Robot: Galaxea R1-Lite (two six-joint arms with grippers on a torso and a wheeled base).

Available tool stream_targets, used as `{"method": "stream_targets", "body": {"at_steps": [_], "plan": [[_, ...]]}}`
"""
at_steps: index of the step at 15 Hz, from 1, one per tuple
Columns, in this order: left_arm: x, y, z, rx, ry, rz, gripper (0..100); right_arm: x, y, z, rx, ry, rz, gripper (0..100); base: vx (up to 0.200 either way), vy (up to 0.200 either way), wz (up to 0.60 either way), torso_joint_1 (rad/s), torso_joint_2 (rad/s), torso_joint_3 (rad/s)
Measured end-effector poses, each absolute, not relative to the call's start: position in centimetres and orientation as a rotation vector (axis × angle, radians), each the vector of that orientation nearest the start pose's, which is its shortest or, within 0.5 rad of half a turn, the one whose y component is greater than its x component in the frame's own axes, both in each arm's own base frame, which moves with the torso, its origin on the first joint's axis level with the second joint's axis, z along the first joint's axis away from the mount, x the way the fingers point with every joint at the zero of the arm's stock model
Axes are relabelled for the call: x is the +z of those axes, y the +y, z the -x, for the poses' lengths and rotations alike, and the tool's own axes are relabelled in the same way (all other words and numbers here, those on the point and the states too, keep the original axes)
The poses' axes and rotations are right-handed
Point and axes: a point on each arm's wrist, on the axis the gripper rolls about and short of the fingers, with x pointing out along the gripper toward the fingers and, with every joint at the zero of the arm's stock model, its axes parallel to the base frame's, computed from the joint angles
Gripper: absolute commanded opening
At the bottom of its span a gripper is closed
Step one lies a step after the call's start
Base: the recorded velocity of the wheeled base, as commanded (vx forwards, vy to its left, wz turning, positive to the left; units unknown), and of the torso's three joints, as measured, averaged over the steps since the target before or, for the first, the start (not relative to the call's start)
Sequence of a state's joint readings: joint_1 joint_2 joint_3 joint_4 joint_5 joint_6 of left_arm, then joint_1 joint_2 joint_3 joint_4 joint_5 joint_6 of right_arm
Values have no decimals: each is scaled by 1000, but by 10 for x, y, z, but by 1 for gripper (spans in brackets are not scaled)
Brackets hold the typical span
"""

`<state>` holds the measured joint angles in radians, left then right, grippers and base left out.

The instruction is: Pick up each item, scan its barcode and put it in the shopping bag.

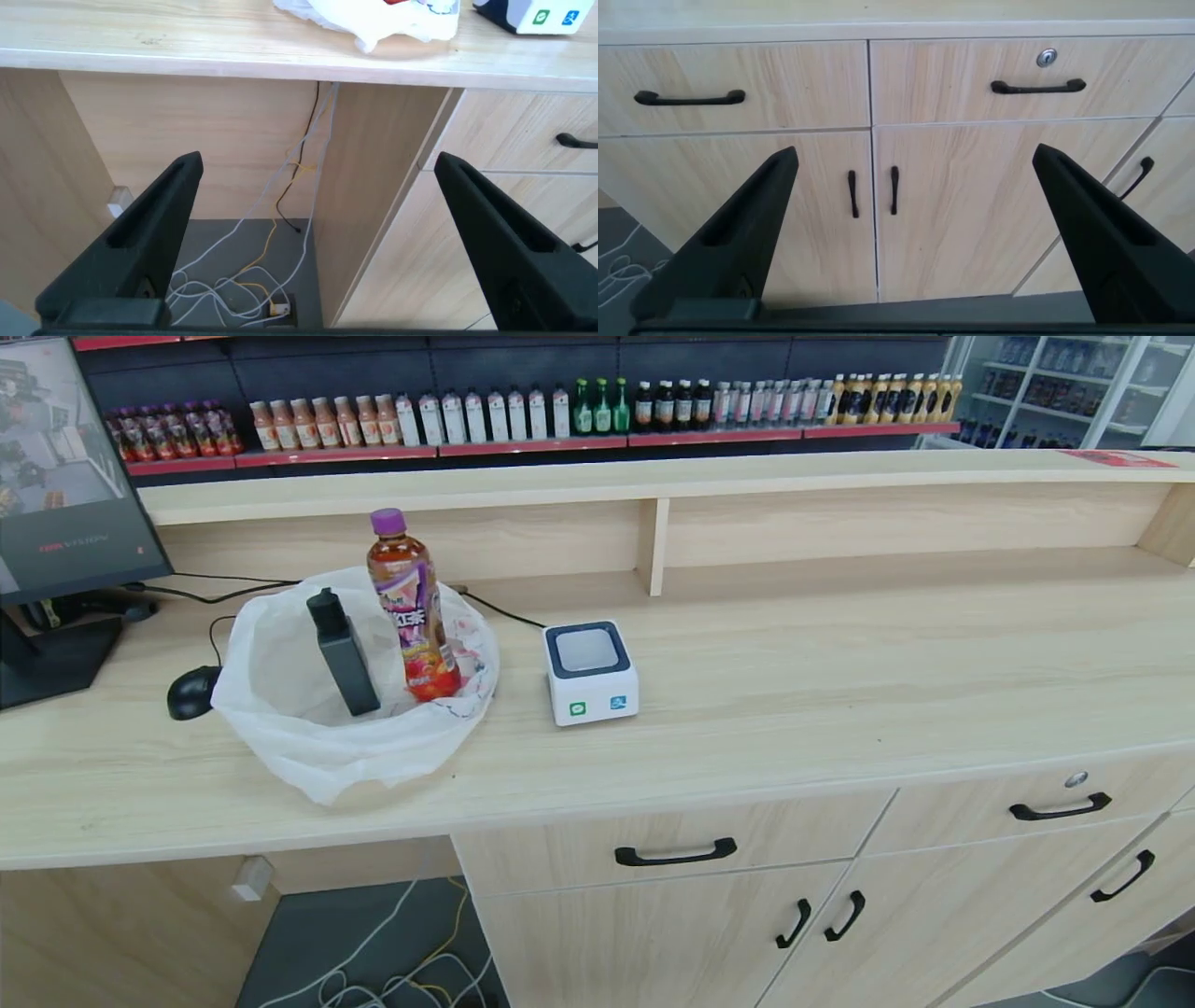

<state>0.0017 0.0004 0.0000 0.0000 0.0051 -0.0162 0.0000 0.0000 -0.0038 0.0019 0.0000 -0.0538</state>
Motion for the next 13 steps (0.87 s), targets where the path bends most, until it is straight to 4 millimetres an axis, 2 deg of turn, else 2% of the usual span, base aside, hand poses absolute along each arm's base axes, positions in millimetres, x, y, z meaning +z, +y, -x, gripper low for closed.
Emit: {"method": "stream_targets", "body": {"at_steps": [13], "plan": [[75,0,23,7,0,12,100,76,0,23,-2,2,30,100,0,0,0,0,0,0]]}}
